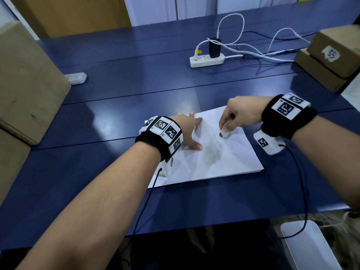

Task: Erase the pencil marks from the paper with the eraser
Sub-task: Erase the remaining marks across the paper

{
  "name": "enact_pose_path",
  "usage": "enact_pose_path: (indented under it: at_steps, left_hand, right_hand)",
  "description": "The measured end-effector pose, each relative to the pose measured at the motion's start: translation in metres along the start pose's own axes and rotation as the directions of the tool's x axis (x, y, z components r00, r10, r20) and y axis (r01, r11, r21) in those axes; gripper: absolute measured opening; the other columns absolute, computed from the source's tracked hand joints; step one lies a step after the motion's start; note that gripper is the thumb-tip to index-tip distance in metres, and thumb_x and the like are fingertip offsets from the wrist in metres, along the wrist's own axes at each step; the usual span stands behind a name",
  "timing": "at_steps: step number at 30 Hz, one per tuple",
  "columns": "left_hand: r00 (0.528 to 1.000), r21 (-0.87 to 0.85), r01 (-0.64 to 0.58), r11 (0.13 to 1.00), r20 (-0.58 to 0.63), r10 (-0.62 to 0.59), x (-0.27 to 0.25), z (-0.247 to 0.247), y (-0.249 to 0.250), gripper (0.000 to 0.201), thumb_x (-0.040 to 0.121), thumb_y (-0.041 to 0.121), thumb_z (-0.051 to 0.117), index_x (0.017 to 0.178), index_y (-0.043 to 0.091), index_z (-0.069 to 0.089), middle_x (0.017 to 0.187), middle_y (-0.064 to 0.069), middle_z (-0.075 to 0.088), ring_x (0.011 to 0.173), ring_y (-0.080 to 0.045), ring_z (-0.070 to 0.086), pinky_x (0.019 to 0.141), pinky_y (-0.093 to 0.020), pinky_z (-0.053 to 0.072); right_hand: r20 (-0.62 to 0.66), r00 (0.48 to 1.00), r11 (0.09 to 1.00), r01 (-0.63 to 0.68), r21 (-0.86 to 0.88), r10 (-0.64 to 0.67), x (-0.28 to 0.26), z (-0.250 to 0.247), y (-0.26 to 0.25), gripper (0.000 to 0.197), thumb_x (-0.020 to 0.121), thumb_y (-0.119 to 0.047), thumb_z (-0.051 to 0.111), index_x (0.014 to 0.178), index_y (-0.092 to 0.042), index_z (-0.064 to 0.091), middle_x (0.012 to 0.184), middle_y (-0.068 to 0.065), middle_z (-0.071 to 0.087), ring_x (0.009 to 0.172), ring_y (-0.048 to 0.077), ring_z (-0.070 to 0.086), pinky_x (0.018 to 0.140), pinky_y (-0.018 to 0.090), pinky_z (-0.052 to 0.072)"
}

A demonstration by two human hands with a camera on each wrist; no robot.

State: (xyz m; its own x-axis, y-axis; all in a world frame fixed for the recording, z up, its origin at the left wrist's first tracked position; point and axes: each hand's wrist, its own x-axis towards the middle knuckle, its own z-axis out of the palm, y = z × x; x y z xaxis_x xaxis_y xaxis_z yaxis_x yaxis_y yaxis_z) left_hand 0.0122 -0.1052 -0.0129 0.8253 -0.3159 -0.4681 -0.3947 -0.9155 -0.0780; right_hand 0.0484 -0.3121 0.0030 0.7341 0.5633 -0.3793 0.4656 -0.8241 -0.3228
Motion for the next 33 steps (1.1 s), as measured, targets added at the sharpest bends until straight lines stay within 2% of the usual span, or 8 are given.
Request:
enact_pose_path:
  at_steps: [3,6,12,18,20,25,30,33]
  left_hand:
    - [1.000,-0.007,-0.003,1.000,-0.007,0.003,0.000,0.001,0.000,0.102,0.080,0.062,0.067,0.157,0.024,0.012,0.164,-0.004,0.013,0.140,-0.031,0.033,0.101,-0.041,0.039]
    - [1.000,-0.011,0.001,1.000,-0.015,-0.001,-0.001,0.001,0.000,0.100,0.080,0.062,0.068,0.156,0.025,0.015,0.164,-0.003,0.014,0.139,-0.030,0.035,0.098,-0.039,0.040]
    - [1.000,-0.014,-0.001,1.000,-0.011,0.001,0.000,0.001,0.000,0.104,0.079,0.064,0.067,0.157,0.024,0.011,0.163,-0.004,0.018,0.140,-0.030,0.035,0.101,-0.041,0.040]
    - [1.000,-0.012,0.005,1.000,0.004,-0.005,-0.003,-0.001,0.001,0.103,0.079,0.064,0.067,0.157,0.025,0.012,0.164,-0.002,0.011,0.140,-0.029,0.034,0.100,-0.040,0.040]
    - [1.000,-0.008,0.008,1.000,0.009,-0.007,-0.003,-0.001,0.001,0.103,0.079,0.063,0.067,0.157,0.025,0.011,0.165,-0.002,0.008,0.142,-0.030,0.031,0.102,-0.041,0.038]
    - [1.000,-0.007,0.014,1.000,0.014,-0.014,-0.003,-0.001,0.002,0.105,0.080,0.063,0.067,0.158,0.025,0.007,0.164,-0.002,0.013,0.144,-0.033,0.030,0.104,-0.044,0.038]
    - [1.000,-0.021,0.019,1.000,0.014,-0.019,-0.006,-0.001,0.002,0.104,0.080,0.063,0.067,0.157,0.026,0.009,0.164,-0.001,0.011,0.144,-0.032,0.029,0.106,-0.044,0.036]
    - [0.999,-0.029,0.020,0.999,0.025,-0.019,-0.007,-0.001,0.003,0.104,0.081,0.061,0.067,0.158,0.026,0.007,0.165,-0.001,0.008,0.145,-0.033,0.026,0.107,-0.045,0.035]
  right_hand:
    - [-0.216,0.974,0.996,-0.075,-0.044,0.064,0.011,-0.004,0.007,0.012,0.077,-0.035,0.076,0.087,-0.029,0.079,0.067,-0.012,0.068,0.068,0.010,0.059,0.066,0.025,0.044]
    - [-0.320,0.944,0.991,-0.107,-0.076,0.077,0.016,-0.005,0.012,0.016,0.083,-0.030,0.072,0.096,-0.022,0.078,0.084,-0.005,0.072,0.081,0.016,0.059,0.074,0.025,0.043]
    - [0.061,0.998,1.000,0.030,0.003,-0.030,-0.006,0.001,-0.005,0.008,0.076,-0.034,0.078,0.082,-0.029,0.078,0.055,-0.012,0.059,0.051,0.005,0.047,0.055,0.018,0.038]
    - [-0.335,0.937,0.988,-0.133,-0.078,0.100,0.019,-0.008,0.008,0.015,0.083,-0.030,0.072,0.095,-0.022,0.078,0.077,-0.005,0.065,0.082,0.019,0.059,0.070,0.023,0.037]
    - [-0.308,0.948,0.991,-0.109,-0.077,0.080,0.016,-0.007,0.010,0.013,0.084,-0.029,0.071,0.093,-0.023,0.078,0.074,-0.008,0.065,0.080,0.017,0.061,0.069,0.023,0.038]
    - [0.075,0.997,1.000,0.015,-0.017,-0.013,-0.004,-0.002,-0.003,0.004,0.077,-0.032,0.078,0.079,-0.030,0.077,0.052,-0.011,0.057,0.049,0.009,0.046,0.054,0.019,0.038]
    - [-0.256,0.963,0.986,-0.122,-0.115,0.089,0.016,-0.009,0.006,0.013,0.082,-0.030,0.072,0.093,-0.024,0.078,0.087,-0.003,0.074,0.086,0.018,0.064,0.073,0.026,0.046]
    - [-0.242,0.967,0.987,-0.112,-0.120,0.080,0.011,-0.006,0.008,0.012,0.083,-0.028,0.070,0.091,-0.024,0.078,0.082,-0.006,0.072,0.084,0.016,0.062,0.073,0.026,0.044]
